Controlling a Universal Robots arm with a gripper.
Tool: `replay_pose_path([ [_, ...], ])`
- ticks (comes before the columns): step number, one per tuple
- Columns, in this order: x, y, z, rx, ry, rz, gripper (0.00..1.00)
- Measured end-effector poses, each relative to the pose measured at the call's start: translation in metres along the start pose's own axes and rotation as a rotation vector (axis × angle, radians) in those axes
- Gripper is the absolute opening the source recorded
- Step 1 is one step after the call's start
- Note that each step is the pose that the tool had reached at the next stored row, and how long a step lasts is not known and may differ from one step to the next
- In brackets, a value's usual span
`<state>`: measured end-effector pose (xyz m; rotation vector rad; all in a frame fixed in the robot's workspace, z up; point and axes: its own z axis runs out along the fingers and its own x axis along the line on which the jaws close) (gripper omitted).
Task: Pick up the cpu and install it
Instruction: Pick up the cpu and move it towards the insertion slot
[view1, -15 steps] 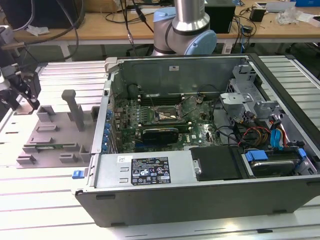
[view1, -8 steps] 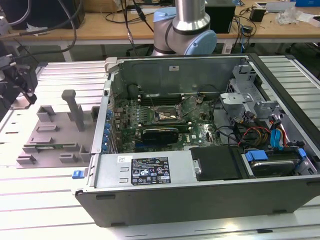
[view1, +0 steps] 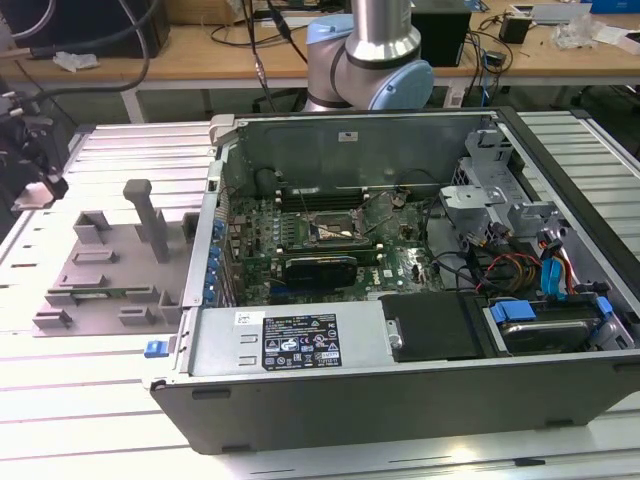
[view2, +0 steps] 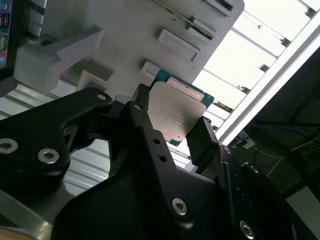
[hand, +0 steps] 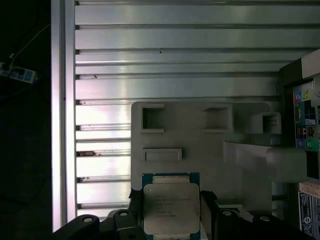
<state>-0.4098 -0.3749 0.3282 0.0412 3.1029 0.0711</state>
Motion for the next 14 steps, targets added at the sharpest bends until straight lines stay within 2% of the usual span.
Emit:
replay_pose_path([
  [10, -0.0009, 0.0011, -0.0233, -0.0001, -0.0003, 0.000, 0.55],
  [11, -0.0013, 0.0016, -0.0348, -0.0001, -0.0005, 0.000, 0.55],
  [13, -0.0018, 0.0022, -0.0471, -0.0001, -0.0007, 0.000, 0.55],
  [14, -0.0021, 0.0027, -0.0573, -0.0001, -0.0008, 0.000, 0.55],
])
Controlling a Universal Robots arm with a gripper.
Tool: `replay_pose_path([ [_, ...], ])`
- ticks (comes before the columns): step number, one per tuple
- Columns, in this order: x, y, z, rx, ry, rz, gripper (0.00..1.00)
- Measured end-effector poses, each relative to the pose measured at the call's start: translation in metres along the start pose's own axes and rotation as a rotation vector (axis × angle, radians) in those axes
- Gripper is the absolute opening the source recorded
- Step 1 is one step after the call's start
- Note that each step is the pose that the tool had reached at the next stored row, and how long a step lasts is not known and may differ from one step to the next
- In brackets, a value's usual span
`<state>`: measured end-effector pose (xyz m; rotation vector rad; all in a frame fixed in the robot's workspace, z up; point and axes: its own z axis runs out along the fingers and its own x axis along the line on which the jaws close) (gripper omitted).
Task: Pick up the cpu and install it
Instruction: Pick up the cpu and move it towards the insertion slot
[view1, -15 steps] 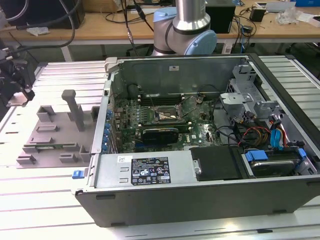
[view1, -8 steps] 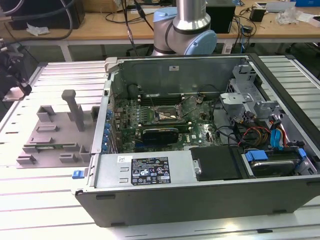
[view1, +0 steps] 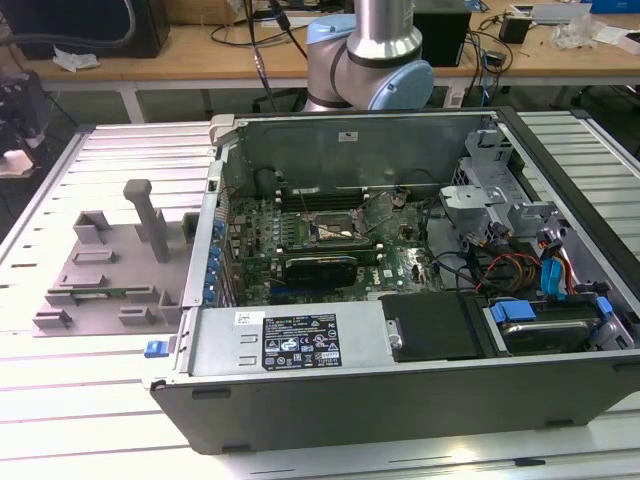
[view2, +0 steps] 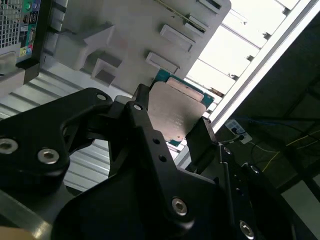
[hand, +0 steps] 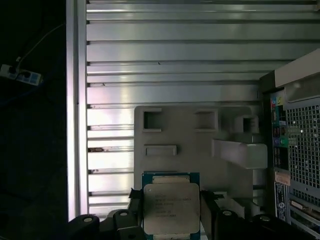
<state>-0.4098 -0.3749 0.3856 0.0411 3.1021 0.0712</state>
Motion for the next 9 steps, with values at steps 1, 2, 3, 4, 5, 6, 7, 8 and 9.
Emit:
replay_pose_path([
  [1, -0.0003, 0.0004, -0.0089, 0.0001, 0.0001, 0.000, 0.55],
  [2, -0.0004, 0.0004, -0.0089, -0.0001, -0.0003, 0.000, 0.55],
  [3, -0.0005, 0.0005, -0.0091, 0.0000, 0.0000, 0.000, 0.55],
  [4, -0.0008, 0.0005, -0.0092, 0.0000, 0.0001, 0.000, 0.55],
  [5, -0.0015, 0.0005, -0.0092, 0.0001, 0.0002, 0.000, 0.55],
  [6, -0.0031, 0.0005, -0.0090, 0.0000, 0.0000, 0.000, 0.55],
  [7, -0.0043, 0.0006, -0.0090, 0.0000, -0.0001, 0.000, 0.55],
  [8, -0.0058, 0.0006, -0.0089, 0.0000, -0.0001, 0.000, 0.55],
  [9, -0.0073, 0.0006, -0.0088, 0.0000, -0.0001, 0.000, 0.55],
])
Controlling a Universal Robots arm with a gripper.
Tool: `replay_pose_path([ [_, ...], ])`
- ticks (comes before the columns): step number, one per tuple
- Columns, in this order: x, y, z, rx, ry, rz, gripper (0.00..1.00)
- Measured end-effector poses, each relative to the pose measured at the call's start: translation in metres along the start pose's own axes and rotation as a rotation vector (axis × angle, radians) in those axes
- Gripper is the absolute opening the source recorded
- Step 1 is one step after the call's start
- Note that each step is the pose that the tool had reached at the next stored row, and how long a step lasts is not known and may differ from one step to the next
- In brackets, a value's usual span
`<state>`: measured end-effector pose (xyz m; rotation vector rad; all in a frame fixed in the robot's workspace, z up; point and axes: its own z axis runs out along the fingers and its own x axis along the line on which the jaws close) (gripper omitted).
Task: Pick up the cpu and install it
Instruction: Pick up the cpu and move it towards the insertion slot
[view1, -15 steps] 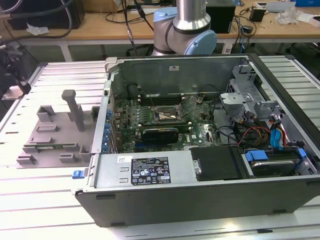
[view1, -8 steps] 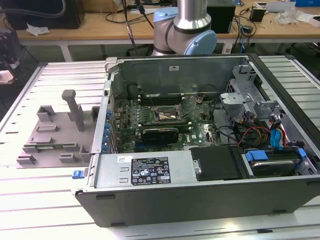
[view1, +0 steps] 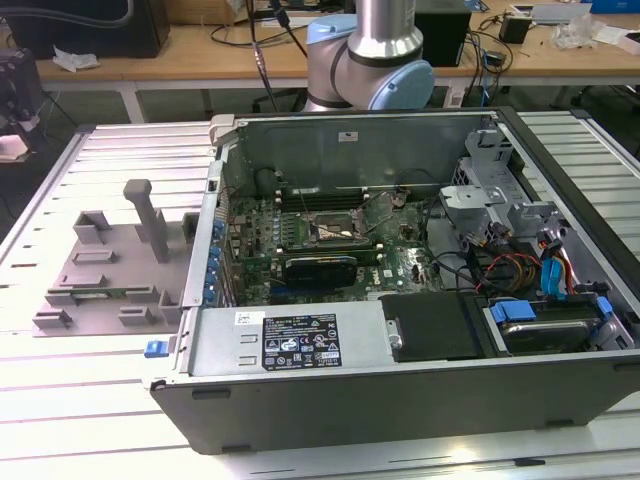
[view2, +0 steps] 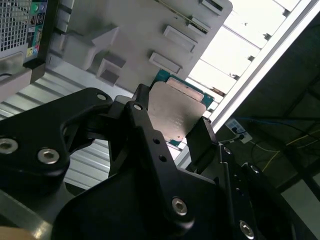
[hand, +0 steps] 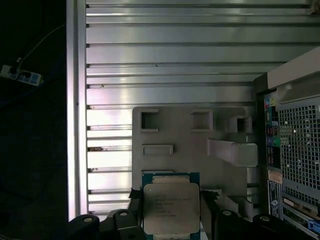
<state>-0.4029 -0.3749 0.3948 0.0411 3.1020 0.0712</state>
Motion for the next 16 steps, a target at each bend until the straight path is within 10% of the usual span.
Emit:
replay_pose_path([
  [16, -0.0379, 0.0007, 0.0015, -0.0001, 0.0000, 0.000, 0.55],
])
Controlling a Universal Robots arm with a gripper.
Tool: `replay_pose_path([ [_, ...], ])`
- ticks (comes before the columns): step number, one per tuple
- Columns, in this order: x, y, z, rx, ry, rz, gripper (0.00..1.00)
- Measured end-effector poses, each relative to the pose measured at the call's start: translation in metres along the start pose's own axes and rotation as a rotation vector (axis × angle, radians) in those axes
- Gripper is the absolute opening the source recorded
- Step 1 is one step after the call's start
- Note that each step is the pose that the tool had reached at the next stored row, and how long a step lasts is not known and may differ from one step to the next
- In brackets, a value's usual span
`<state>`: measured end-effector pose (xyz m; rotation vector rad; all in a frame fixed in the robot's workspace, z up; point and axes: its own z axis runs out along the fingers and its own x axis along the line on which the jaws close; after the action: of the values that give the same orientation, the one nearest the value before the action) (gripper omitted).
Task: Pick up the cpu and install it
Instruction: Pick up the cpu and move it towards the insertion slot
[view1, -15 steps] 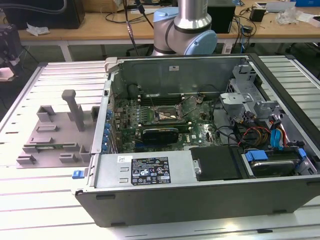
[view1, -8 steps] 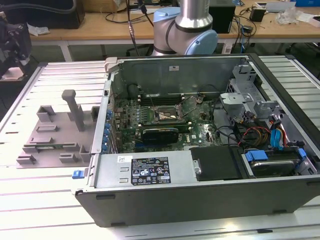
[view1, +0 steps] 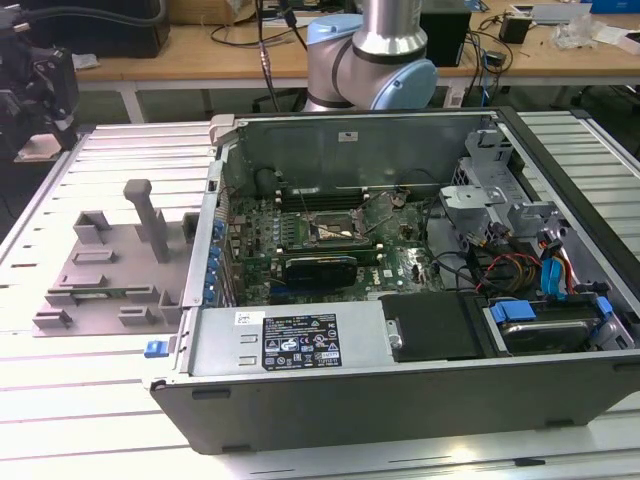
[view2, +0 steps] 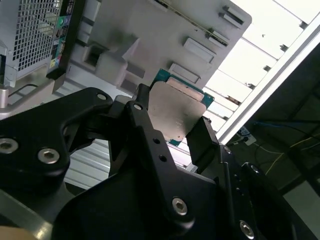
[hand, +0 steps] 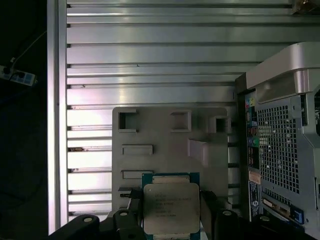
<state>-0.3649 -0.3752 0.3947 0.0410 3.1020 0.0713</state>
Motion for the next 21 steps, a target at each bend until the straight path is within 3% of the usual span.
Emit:
replay_pose_path([
  [10, -0.0345, 0.0002, 0.0013, 0.0000, 0.0000, 0.000, 0.55],
  [17, -0.0656, 0.0003, 0.0024, 0.0001, 0.0003, 0.000, 0.55],
  [21, -0.0773, 0.0003, 0.0030, 0.0000, 0.0001, 0.000, 0.55],
])
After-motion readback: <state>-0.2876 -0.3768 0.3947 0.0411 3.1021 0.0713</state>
